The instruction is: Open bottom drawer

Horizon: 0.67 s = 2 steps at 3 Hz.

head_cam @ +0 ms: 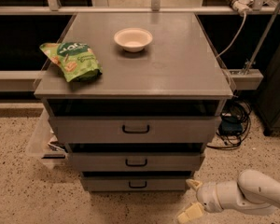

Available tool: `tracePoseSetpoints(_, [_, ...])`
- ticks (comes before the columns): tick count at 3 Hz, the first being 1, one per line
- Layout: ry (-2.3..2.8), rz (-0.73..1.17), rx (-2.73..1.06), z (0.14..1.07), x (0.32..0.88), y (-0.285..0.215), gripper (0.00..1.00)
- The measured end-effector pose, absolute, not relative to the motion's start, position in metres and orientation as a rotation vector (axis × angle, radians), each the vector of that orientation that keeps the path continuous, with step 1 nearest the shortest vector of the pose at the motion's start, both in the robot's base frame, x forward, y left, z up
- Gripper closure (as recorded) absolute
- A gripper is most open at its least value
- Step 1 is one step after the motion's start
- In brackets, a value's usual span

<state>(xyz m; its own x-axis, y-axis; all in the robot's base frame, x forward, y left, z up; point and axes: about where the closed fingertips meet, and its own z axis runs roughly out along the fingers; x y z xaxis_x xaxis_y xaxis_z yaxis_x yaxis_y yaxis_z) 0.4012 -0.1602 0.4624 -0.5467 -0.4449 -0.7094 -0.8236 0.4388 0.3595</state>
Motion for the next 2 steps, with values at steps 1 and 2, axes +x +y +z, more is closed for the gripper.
tracePoseSetpoints(1, [2.172, 0.956, -1.063, 0.462, 0.401, -0.160, 0.00])
tracePoseSetpoints(2, [2.185, 0.963, -1.008, 0.427, 0.415, -0.169, 0.00])
